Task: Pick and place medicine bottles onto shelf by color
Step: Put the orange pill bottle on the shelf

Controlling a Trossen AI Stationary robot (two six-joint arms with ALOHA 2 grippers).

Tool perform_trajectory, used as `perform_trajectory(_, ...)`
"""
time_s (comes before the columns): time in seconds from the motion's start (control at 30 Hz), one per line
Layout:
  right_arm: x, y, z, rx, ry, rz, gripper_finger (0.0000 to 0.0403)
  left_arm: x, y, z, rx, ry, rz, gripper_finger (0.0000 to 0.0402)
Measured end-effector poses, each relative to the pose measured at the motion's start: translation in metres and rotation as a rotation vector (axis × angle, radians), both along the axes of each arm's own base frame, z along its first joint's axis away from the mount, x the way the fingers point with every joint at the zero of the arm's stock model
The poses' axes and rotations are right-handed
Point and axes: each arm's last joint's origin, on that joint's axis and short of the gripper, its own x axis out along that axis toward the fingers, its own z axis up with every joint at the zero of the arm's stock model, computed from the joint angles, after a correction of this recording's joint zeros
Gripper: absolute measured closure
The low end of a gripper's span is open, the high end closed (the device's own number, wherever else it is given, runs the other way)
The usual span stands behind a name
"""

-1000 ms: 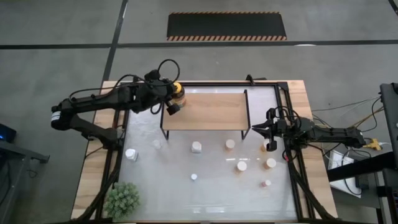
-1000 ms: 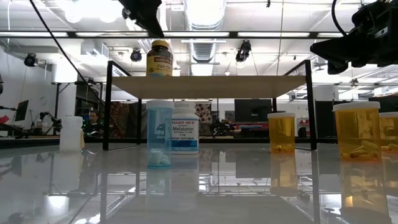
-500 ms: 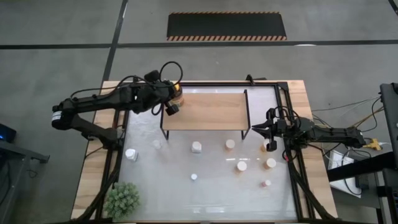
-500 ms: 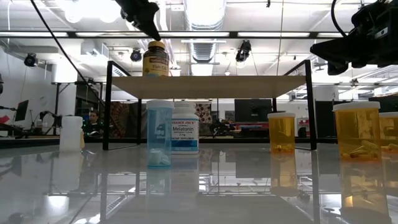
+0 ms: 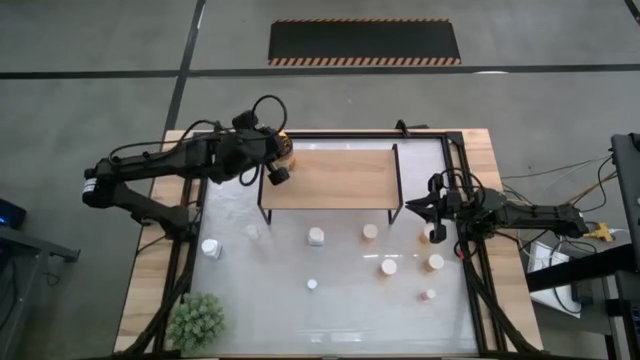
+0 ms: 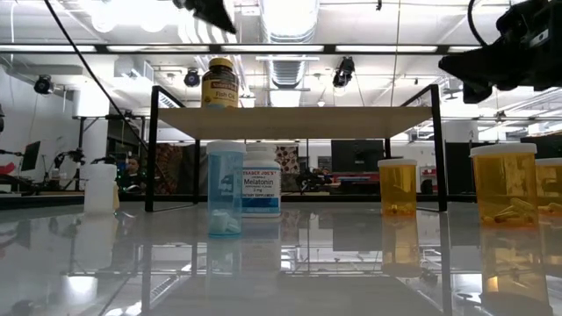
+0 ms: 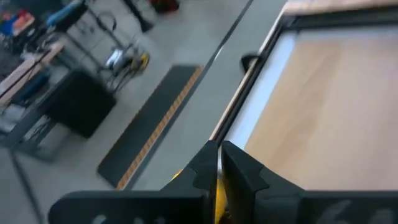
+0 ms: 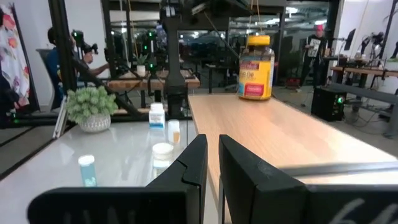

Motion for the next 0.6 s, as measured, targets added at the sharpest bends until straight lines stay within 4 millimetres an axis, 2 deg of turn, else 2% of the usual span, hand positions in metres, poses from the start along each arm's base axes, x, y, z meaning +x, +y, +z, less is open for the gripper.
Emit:
perform_trajectory(0.13,-0.001,0.000,0.006,-0.001,-0.014,0.000,0.0369,0.007,-0.031,0.008,0.005,-0.115,-0.126,0.0396)
perform_trajectory(0.23,-0.003,0.000,0.014,-0.002,-0.020,0.001,0.0369,0.010,-0.062,0.003,-0.004,-0.156,-0.244,0.0396)
perform_trajectory(0.33,-0.006,0.000,0.025,-0.003,-0.013,0.002,0.0369,0.012,-0.096,-0.009,-0.015,-0.196,-0.368,0.0396)
perform_trajectory(0.47,-0.013,0.001,0.046,-0.003,-0.026,0.008,0.0369,0.008,-0.136,-0.034,0.012,-0.234,-0.532,0.0396)
perform_trajectory(0.6,-0.020,0.002,0.070,0.016,-0.071,0.056,0.0369,0.002,-0.161,-0.061,0.091,-0.280,-0.646,0.0396)
